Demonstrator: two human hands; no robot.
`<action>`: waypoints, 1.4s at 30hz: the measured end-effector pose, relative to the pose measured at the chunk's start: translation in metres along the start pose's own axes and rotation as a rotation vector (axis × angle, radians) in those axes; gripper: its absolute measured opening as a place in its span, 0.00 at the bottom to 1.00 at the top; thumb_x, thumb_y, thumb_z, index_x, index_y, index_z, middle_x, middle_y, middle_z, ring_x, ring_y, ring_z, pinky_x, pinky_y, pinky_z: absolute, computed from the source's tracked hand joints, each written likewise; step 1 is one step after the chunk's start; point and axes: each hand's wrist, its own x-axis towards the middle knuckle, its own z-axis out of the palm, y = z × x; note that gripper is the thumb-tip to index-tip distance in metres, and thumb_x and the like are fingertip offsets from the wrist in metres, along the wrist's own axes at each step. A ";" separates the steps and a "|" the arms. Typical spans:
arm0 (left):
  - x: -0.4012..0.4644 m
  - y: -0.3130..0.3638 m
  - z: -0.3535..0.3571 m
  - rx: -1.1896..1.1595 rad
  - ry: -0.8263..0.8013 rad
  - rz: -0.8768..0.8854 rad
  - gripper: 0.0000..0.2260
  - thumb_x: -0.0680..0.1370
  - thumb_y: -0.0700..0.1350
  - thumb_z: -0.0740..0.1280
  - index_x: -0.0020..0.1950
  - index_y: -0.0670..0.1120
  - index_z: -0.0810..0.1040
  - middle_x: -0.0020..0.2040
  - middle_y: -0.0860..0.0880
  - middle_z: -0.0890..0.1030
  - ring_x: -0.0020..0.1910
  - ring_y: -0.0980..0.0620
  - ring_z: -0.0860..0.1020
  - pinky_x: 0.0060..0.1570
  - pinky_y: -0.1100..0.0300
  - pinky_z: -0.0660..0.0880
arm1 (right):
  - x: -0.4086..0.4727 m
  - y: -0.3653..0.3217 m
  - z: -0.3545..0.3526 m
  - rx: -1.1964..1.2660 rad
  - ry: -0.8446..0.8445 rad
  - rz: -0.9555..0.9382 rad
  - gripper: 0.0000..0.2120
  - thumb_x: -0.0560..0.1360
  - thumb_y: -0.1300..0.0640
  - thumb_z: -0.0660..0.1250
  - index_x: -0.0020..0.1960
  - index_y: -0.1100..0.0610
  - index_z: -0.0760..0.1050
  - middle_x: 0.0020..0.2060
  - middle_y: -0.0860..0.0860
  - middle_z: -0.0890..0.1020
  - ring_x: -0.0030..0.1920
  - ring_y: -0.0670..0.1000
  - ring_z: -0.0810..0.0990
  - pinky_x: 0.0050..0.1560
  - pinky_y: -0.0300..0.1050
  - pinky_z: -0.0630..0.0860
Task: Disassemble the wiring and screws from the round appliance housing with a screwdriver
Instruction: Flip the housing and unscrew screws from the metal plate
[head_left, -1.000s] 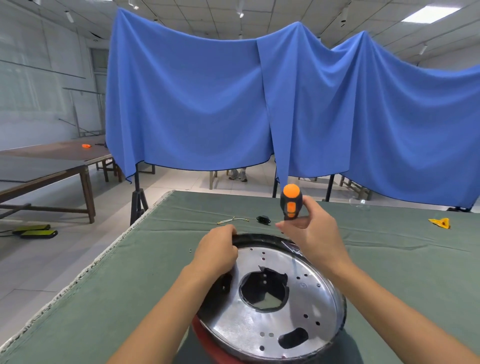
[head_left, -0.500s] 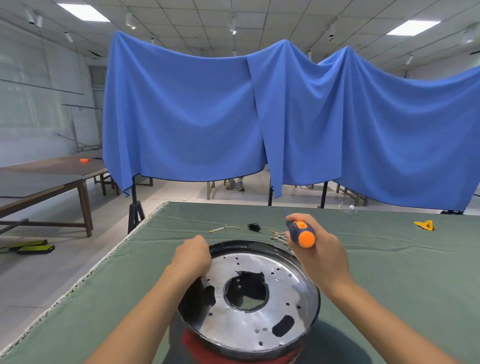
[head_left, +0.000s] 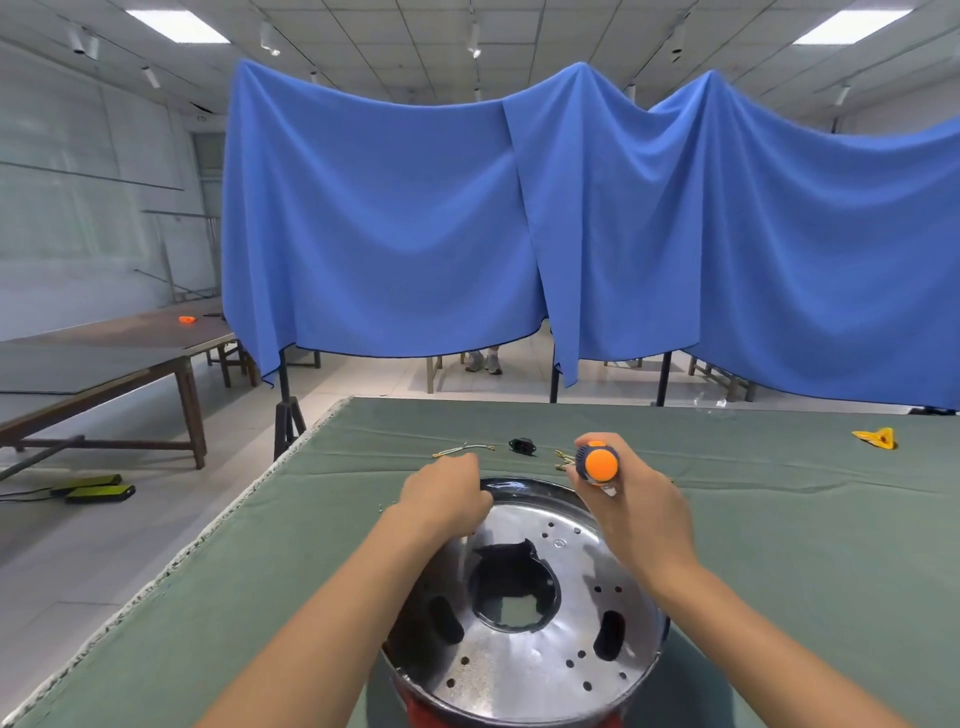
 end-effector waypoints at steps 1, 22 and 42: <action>0.005 0.003 0.005 -0.010 -0.007 0.023 0.13 0.77 0.46 0.60 0.60 0.44 0.71 0.58 0.44 0.77 0.55 0.43 0.75 0.48 0.55 0.71 | 0.000 0.003 -0.002 0.000 0.000 0.006 0.06 0.77 0.47 0.67 0.53 0.42 0.73 0.35 0.47 0.81 0.37 0.53 0.78 0.33 0.41 0.70; -0.021 -0.036 -0.015 0.216 -0.010 -0.190 0.07 0.74 0.41 0.59 0.51 0.46 0.70 0.56 0.46 0.78 0.54 0.45 0.76 0.45 0.58 0.66 | 0.029 -0.055 0.001 0.180 0.170 -0.034 0.12 0.70 0.50 0.67 0.37 0.60 0.76 0.28 0.55 0.81 0.36 0.58 0.80 0.41 0.50 0.78; -0.006 -0.030 0.023 -0.088 0.147 0.171 0.08 0.75 0.48 0.65 0.54 0.55 0.75 0.59 0.54 0.77 0.58 0.50 0.75 0.48 0.59 0.68 | 0.038 -0.090 -0.013 0.217 0.259 -0.339 0.15 0.70 0.51 0.63 0.27 0.51 0.64 0.19 0.49 0.73 0.24 0.52 0.74 0.31 0.36 0.70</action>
